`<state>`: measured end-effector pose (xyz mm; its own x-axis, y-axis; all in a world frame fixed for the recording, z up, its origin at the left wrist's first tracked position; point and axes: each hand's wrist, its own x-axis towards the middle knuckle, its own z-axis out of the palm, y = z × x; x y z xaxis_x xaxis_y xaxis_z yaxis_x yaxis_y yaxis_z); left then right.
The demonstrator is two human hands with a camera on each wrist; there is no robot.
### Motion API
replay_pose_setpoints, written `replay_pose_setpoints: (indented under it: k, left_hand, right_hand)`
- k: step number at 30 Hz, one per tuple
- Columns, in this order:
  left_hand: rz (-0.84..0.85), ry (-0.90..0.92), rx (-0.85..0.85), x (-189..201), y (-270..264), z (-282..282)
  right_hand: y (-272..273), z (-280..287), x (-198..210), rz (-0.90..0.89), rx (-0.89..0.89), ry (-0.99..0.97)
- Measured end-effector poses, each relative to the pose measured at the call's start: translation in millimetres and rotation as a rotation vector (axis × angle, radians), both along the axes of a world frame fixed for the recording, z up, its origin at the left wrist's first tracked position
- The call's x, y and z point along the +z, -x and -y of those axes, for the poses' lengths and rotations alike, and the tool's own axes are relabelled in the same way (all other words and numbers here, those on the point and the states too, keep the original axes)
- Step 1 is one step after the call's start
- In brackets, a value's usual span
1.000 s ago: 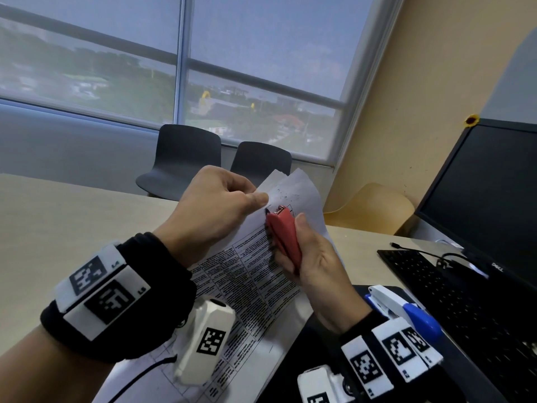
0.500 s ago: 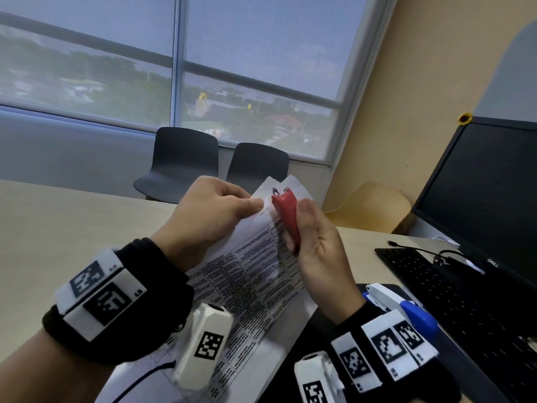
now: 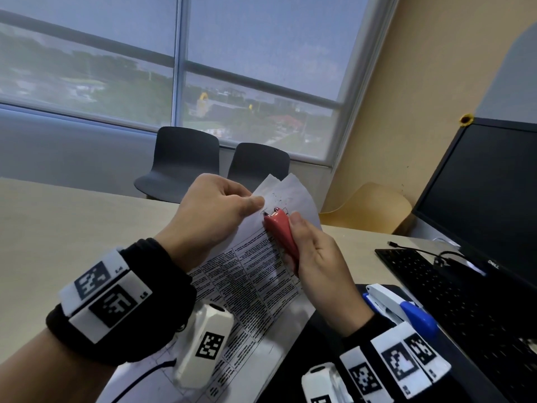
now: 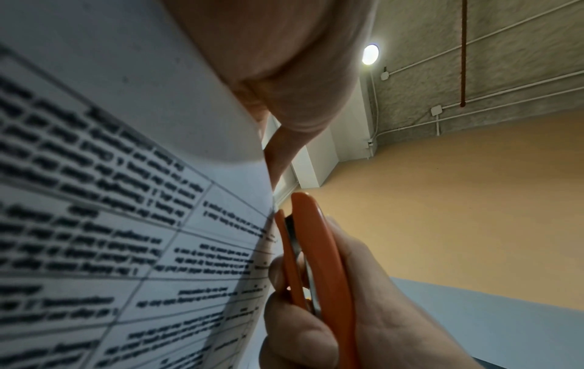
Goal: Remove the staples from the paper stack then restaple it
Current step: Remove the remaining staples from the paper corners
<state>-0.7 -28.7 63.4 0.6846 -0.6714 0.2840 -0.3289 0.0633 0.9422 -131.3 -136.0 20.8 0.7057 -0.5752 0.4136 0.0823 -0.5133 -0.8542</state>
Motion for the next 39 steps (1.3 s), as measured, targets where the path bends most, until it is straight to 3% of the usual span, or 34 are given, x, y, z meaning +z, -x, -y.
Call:
replay_pose_setpoints:
  k: [9, 13, 20, 27, 32, 36, 39]
  left_hand:
    - [0.142, 0.001, 0.031, 2, 5, -1]
    - [0.141, -0.001, 0.03, 1, 4, -2]
    - [0.07, 0.009, -0.008, 1, 3, -3]
    - [-0.107, -0.013, -0.071, 7, 0, -7]
    - [-0.077, 0.002, -0.083, 5, 2, -5]
    - [-0.08, -0.007, -0.103, 8, 3, -6]
    - [-0.06, -0.059, -0.142, 9, -1, -8]
  right_hand:
    - [4, -6, 3, -0.013, 0.043, -0.136]
    - [2, -9, 0, 0.003, 0.056, -0.112]
    - [-5, -9, -13, 0.015, 0.137, -0.274]
    - [-6, -14, -13, 0.051, 0.096, -0.075]
    - [-4, -10, 0, 0.028, 0.118, -0.208]
    - [-3, -11, -8, 0.041, 0.104, -0.047]
    - [-2, -9, -11, 0.035, 0.12, -0.034]
